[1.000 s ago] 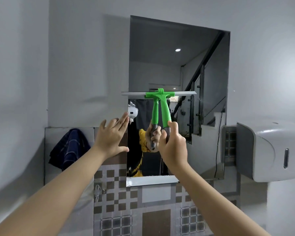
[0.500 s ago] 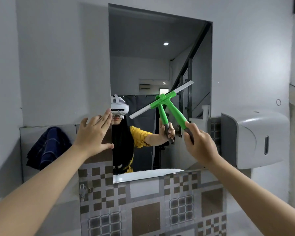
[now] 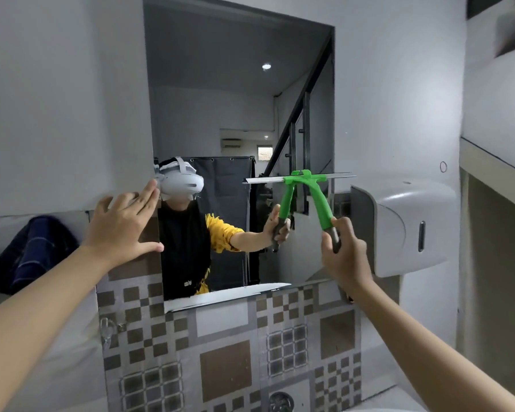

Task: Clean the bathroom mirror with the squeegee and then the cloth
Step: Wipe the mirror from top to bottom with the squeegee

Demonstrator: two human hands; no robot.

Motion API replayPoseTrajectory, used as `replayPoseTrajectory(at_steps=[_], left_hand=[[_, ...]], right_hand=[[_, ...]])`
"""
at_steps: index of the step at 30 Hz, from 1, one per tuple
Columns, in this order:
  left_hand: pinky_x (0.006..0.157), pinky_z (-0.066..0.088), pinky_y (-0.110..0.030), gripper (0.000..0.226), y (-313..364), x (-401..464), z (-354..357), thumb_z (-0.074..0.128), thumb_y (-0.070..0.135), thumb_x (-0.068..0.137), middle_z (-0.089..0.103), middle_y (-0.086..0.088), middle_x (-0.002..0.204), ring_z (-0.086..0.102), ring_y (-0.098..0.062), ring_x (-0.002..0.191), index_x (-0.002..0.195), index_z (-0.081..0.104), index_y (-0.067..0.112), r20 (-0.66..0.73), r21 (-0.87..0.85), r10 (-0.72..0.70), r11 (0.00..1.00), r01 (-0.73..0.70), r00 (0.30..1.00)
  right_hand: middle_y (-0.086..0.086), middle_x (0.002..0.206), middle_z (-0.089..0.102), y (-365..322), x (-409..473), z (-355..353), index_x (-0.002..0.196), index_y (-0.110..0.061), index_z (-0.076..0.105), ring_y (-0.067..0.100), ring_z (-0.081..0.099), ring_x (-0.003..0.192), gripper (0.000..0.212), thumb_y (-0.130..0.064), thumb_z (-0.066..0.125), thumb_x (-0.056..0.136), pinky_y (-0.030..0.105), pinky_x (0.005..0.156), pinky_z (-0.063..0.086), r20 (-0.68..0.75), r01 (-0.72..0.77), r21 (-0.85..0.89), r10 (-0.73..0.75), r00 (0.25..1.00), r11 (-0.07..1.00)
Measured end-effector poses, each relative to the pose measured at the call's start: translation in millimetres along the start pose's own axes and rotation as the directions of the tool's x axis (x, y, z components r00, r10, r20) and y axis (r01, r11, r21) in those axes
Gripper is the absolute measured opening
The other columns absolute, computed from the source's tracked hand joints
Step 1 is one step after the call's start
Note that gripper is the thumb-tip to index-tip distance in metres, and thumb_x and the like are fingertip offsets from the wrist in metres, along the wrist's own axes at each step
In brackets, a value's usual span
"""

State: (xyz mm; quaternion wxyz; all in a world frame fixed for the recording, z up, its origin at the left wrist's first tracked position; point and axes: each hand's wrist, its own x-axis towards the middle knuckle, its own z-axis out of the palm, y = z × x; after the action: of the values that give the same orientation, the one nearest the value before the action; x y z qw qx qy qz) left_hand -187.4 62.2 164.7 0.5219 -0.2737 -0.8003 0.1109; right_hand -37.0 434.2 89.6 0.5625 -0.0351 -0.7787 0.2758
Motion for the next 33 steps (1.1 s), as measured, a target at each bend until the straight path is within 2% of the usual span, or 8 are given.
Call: replayPoseTrajectory(at_steps=[8,12,15,19,22,27,29,33], left_hand=[[0.079,0.044,-0.055,0.119,4,-1,-2,0.084,0.059,0.042,0.035,-0.005,0.149,0.049,-0.034,0.099,0.138,0.041,0.004,0.025,-0.012,-0.020,1.000,0.020,0.999],[0.079,0.044,-0.055,0.119,4,-1,-2,0.085,0.058,0.041,0.037,-0.007,0.149,0.050,-0.035,0.098,0.137,0.042,0.003,0.032,-0.008,-0.020,1.000,0.020,0.999],[0.078,0.044,-0.054,0.119,5,-2,-2,0.085,0.058,0.040,0.037,-0.008,0.149,0.048,-0.034,0.096,0.137,0.042,0.002,0.037,-0.005,-0.024,1.000,0.024,0.999],[0.079,0.045,-0.054,0.116,5,-4,-2,0.082,0.060,0.045,0.036,-0.008,0.149,0.051,-0.036,0.097,0.138,0.041,0.003,0.035,0.009,-0.020,1.000,0.019,0.999],[0.079,0.046,-0.053,0.112,6,-6,-3,0.081,0.059,0.049,0.038,-0.009,0.148,0.053,-0.035,0.099,0.137,0.042,0.004,0.025,0.021,-0.016,1.000,0.016,1.000],[0.075,0.048,-0.049,0.095,13,-17,0,0.079,0.050,0.061,0.040,-0.010,0.147,0.055,-0.033,0.098,0.135,0.044,0.003,-0.006,0.005,-0.010,1.000,0.010,1.000],[0.075,0.049,-0.047,0.090,16,-25,5,0.077,0.049,0.065,0.041,-0.010,0.147,0.056,-0.032,0.098,0.135,0.045,0.003,-0.028,-0.003,0.000,1.000,0.000,1.000],[0.084,0.048,-0.049,0.101,24,-43,20,0.073,0.060,0.061,0.037,-0.008,0.149,0.055,-0.030,0.102,0.139,0.041,0.006,-0.012,-0.031,0.007,0.999,-0.007,1.000]], right_hand=[[-0.001,0.055,0.049,-44,-23,28,0.110,-0.014,0.047,0.013,0.039,0.041,0.017,-0.014,0.050,0.094,0.023,0.042,0.032,-0.066,-0.196,0.218,0.215,0.974,0.956],[-0.001,0.064,0.053,-64,-29,31,0.107,-0.014,0.045,0.015,0.047,0.046,0.013,-0.014,0.048,0.094,0.024,0.043,0.036,-0.070,-0.245,0.262,0.272,0.960,0.933],[0.000,0.068,0.057,-83,-36,43,0.104,-0.014,0.042,0.019,0.056,0.053,0.012,-0.013,0.048,0.094,0.031,0.046,0.045,-0.081,-0.294,0.308,0.333,0.940,0.905],[0.003,0.068,0.057,-111,-44,68,0.102,-0.016,0.039,0.015,0.054,0.050,0.013,-0.012,0.048,0.094,0.029,0.047,0.045,-0.087,-0.338,0.378,0.396,0.914,0.862],[0.003,0.067,0.056,-133,-52,82,0.101,-0.016,0.038,0.013,0.052,0.048,0.012,-0.012,0.047,0.094,0.028,0.045,0.043,-0.081,-0.332,0.411,0.397,0.914,0.849],[-0.001,0.063,0.054,-157,-67,101,0.102,-0.014,0.038,0.006,0.051,0.046,0.010,-0.012,0.045,0.096,0.015,0.040,0.039,-0.066,-0.291,0.412,0.347,0.935,0.863],[-0.004,0.060,0.052,-158,-73,106,0.104,-0.013,0.039,0.004,0.048,0.040,0.011,-0.011,0.045,0.096,0.015,0.037,0.037,-0.064,-0.258,0.391,0.306,0.950,0.883],[-0.006,0.057,0.049,-152,-83,112,0.111,-0.009,0.041,0.004,0.044,0.037,0.017,-0.010,0.047,0.095,0.015,0.036,0.034,-0.064,-0.182,0.337,0.216,0.974,0.924]])
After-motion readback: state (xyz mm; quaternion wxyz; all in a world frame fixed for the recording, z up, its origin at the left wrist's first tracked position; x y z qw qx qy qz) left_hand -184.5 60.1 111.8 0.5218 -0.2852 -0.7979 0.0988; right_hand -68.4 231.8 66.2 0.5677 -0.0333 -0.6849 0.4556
